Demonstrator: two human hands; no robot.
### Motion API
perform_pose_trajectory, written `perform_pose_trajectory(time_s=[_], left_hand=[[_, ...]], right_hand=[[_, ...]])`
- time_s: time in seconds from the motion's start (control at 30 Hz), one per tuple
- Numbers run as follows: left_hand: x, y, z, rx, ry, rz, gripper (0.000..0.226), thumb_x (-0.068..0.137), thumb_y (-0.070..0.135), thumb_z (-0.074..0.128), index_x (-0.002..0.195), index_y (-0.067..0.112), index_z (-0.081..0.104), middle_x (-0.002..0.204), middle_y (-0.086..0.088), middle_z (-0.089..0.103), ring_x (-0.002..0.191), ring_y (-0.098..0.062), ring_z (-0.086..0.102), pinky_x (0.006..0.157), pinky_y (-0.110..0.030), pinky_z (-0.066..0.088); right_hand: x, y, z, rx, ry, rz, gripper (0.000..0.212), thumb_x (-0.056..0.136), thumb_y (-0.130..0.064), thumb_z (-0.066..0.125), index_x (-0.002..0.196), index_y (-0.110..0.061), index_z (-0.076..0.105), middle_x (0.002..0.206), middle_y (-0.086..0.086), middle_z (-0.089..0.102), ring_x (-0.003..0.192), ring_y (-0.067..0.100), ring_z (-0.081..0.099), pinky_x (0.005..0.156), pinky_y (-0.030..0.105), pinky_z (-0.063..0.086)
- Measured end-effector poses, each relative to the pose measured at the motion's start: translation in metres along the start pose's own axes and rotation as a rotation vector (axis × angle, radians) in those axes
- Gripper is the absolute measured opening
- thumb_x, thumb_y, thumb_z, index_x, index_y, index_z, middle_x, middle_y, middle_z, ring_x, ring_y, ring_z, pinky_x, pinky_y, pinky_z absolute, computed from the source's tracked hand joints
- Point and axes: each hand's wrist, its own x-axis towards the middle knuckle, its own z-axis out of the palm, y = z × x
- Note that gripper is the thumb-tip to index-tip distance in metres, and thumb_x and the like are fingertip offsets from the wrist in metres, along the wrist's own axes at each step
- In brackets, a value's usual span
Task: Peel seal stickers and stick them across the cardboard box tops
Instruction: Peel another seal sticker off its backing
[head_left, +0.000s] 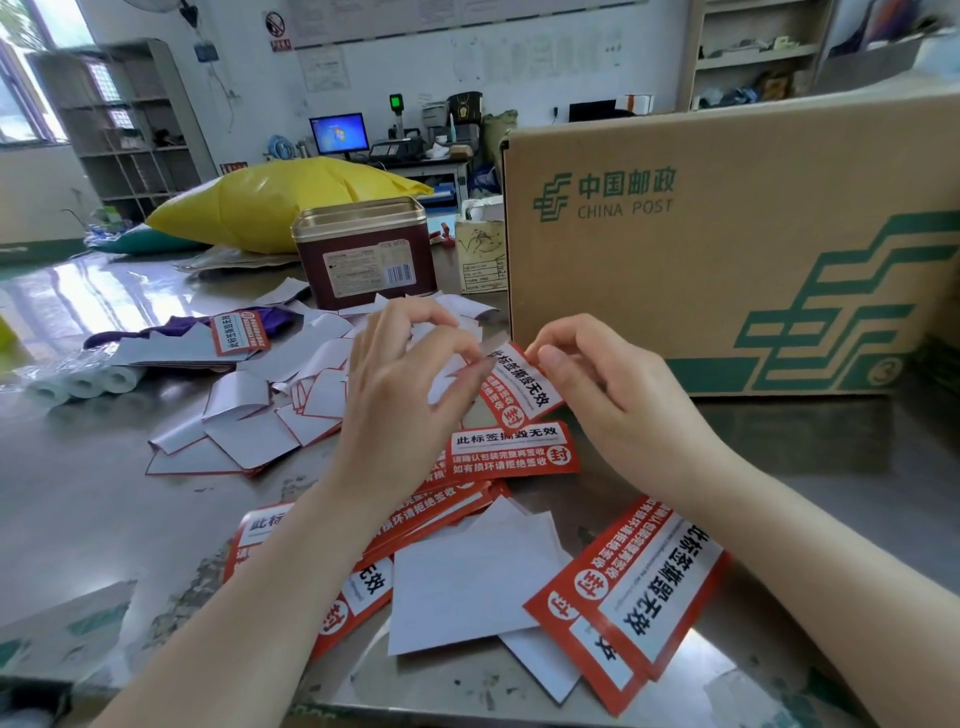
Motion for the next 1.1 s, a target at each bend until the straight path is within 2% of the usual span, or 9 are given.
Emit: perform_pose_trajectory(time_s=[0.17,0.33,0.47,0.53,0.6,0.7,0.77,0.9,1.1], left_hand=[[0.001,0.001,0.0,0.0,0.047,-0.01,0.026,0.085,0.033,0.054,0.086,0.01,0.066,0.101,-0.008,0.056,0.099,-0.011,0.044,0.083,-0.018,0.033],[0.001,0.004,0.002,-0.022,0.047,-0.025,0.027,0.087,0.03,0.056,0.089,0.007,0.071,0.099,-0.003,0.056,0.098,-0.009,0.045,0.082,-0.013,0.033],[0.004,0.013,-0.004,-0.211,-0.007,-0.21,0.015,0.088,0.02,0.06,0.091,0.01,0.071,0.098,0.008,0.053,0.092,-0.004,0.051,0.07,-0.007,0.044],[0.006,0.015,-0.007,-0.343,-0.079,-0.385,0.014,0.089,0.022,0.058,0.092,0.016,0.07,0.1,0.009,0.06,0.095,-0.005,0.057,0.07,-0.001,0.043],[0.007,0.013,-0.009,-0.528,-0.166,-0.583,0.017,0.091,0.027,0.053,0.091,0.022,0.069,0.096,0.012,0.068,0.091,-0.003,0.064,0.066,-0.002,0.045],[0.009,0.01,-0.009,-0.841,-0.31,-0.783,0.027,0.095,0.027,0.048,0.095,0.014,0.071,0.094,0.002,0.074,0.096,-0.01,0.067,0.085,-0.02,0.049],[0.01,0.011,-0.01,-0.959,-0.347,-0.826,0.031,0.096,0.022,0.045,0.087,0.012,0.073,0.097,-0.003,0.074,0.098,-0.017,0.067,0.093,-0.032,0.045],[0.01,0.011,-0.01,-1.08,-0.302,-0.861,0.04,0.097,0.02,0.039,0.079,0.014,0.074,0.094,-0.003,0.074,0.098,-0.016,0.064,0.092,-0.034,0.043],[0.011,0.01,-0.014,-1.247,-0.335,-0.97,0.036,0.093,0.021,0.037,0.095,0.006,0.069,0.103,-0.007,0.071,0.099,-0.017,0.063,0.082,-0.031,0.043]], right_hand=[[0.003,0.001,-0.001,0.155,0.101,0.033,0.017,0.096,-0.024,0.042,0.106,-0.022,0.056,0.102,-0.014,0.064,0.097,-0.004,0.058,0.08,0.011,0.048],[0.007,0.003,-0.004,0.396,0.19,0.162,0.018,0.095,-0.013,0.044,0.101,-0.02,0.06,0.104,-0.009,0.067,0.1,0.0,0.061,0.093,0.028,0.049],[0.01,0.008,-0.008,0.498,0.323,0.229,0.016,0.093,-0.015,0.049,0.093,-0.025,0.062,0.104,-0.013,0.066,0.103,0.003,0.06,0.097,0.035,0.048],[0.01,0.01,-0.01,0.487,0.38,0.257,0.011,0.092,-0.024,0.052,0.096,-0.026,0.061,0.102,-0.013,0.066,0.101,0.003,0.06,0.095,0.035,0.048],[0.01,0.011,-0.01,0.427,0.357,0.29,0.02,0.09,-0.039,0.051,0.103,-0.026,0.059,0.1,-0.011,0.066,0.098,0.003,0.06,0.091,0.031,0.05],[0.009,0.008,-0.007,0.343,0.225,0.361,0.042,0.084,-0.056,0.045,0.111,-0.025,0.055,0.094,-0.01,0.068,0.083,-0.001,0.064,0.072,0.017,0.05],[0.009,0.007,-0.006,0.317,0.151,0.408,0.045,0.083,-0.061,0.041,0.107,-0.025,0.055,0.09,-0.009,0.068,0.077,0.0,0.065,0.064,0.015,0.048],[0.01,0.008,-0.006,0.31,0.123,0.402,0.059,0.073,-0.069,0.037,0.105,-0.024,0.059,0.092,-0.007,0.069,0.081,0.007,0.066,0.07,0.027,0.054],[0.01,0.014,-0.006,0.313,0.212,0.319,0.028,0.087,-0.05,0.048,0.091,-0.025,0.06,0.076,-0.006,0.069,0.063,0.003,0.064,0.056,0.018,0.046]])
